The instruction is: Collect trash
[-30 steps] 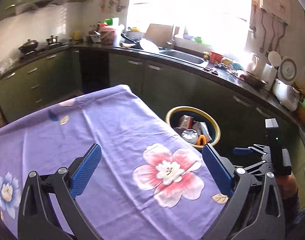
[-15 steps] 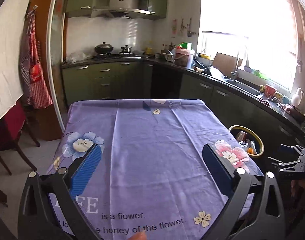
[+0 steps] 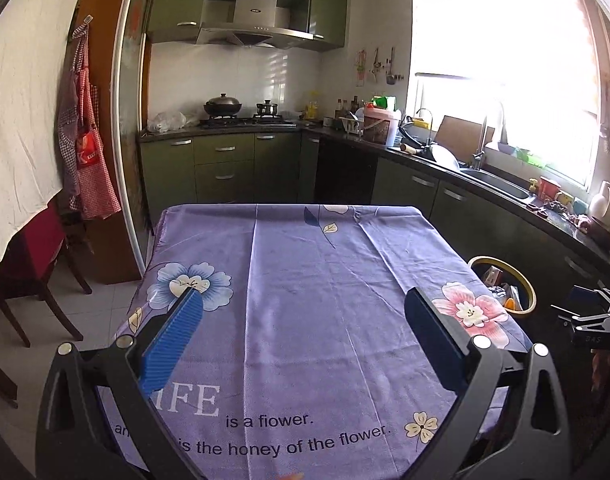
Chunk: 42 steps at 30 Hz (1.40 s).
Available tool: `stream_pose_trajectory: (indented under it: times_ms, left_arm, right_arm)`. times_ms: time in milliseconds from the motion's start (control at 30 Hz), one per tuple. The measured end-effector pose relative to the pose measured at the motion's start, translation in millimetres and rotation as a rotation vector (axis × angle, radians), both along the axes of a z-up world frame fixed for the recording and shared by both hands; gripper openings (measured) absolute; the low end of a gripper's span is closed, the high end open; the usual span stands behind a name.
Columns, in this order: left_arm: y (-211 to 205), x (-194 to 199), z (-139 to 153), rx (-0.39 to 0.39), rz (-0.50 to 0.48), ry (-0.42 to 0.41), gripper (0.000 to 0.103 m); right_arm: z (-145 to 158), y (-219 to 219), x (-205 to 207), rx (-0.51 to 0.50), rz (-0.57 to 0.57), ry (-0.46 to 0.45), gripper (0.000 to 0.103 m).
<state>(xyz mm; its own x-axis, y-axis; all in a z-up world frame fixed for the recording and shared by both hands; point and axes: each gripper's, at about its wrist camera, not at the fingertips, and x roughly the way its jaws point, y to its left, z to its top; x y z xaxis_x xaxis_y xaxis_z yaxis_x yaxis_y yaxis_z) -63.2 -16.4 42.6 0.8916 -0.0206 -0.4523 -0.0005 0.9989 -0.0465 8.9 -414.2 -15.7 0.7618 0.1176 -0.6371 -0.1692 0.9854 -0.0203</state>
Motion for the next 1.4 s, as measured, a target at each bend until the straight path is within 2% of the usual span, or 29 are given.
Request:
stream_pose_trajectory:
  times_ms: [1400]
  left_arm:
    - [-12,0,-3,0.009,-0.053,0.027,0.096]
  right_arm:
    - [2,-1,0,0.015,0.005,-0.006,0.098]
